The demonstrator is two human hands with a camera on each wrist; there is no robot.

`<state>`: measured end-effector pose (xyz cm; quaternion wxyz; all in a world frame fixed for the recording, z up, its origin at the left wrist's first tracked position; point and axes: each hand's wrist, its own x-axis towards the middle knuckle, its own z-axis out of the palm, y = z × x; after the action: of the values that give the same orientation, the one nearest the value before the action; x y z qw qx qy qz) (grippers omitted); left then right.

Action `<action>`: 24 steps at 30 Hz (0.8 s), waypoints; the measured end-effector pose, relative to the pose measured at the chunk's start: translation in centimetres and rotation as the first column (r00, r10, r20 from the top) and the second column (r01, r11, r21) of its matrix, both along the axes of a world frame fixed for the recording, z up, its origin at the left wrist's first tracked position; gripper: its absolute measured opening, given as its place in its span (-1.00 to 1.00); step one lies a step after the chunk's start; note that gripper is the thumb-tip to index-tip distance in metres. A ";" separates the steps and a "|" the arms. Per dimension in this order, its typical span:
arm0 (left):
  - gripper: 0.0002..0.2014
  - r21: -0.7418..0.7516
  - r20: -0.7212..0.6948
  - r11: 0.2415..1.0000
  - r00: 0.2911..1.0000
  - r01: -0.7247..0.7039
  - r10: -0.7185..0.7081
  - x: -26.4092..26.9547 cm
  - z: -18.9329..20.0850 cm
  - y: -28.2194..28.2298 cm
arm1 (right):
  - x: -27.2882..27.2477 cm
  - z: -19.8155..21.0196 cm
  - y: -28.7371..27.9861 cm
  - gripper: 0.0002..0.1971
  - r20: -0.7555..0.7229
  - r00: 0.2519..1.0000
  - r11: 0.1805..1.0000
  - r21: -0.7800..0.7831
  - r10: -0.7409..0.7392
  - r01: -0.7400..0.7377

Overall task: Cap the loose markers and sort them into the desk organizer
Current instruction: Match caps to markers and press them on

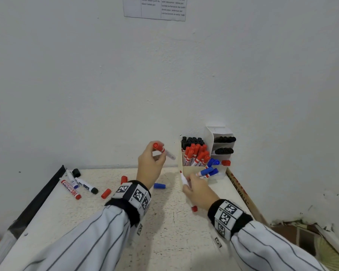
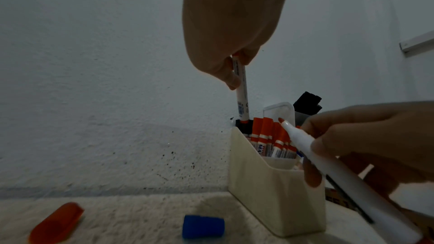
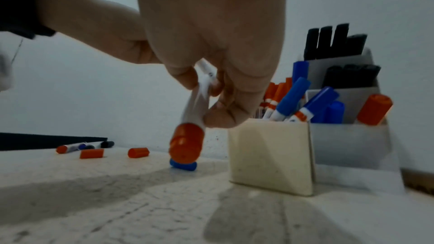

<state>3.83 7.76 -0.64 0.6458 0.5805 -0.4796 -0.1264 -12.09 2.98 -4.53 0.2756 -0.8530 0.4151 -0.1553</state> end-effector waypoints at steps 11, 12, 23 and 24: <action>-0.86 0.110 0.174 0.993 0.983 0.042 -0.061 -0.8 0.5 -6.0 | 0.7 -2.8 0.0 -0.91 0.267 0.945 0.980 0.111 -0.191 0.167; -0.87 0.135 0.194 0.990 0.979 0.036 -0.062 -0.8 0.7 -6.4 | 0.7 -2.8 -0.2 -0.91 0.270 0.942 0.978 0.114 -0.198 0.173; -0.86 0.325 0.365 0.943 0.909 0.076 -0.199 -1.5 0.5 -9.1 | 1.9 -2.7 -1.5 -0.90 0.264 0.939 0.975 0.058 -0.221 0.213; -0.83 0.261 0.327 0.963 0.932 0.067 -0.154 -1.5 0.4 -9.0 | 1.9 -2.7 -1.5 -0.90 0.268 0.937 0.975 0.050 -0.223 0.217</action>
<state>2.30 -1.28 -0.20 0.4668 0.6408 -0.5980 -0.1176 -10.16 1.45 -7.27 0.3194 -0.7691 0.4675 -0.2966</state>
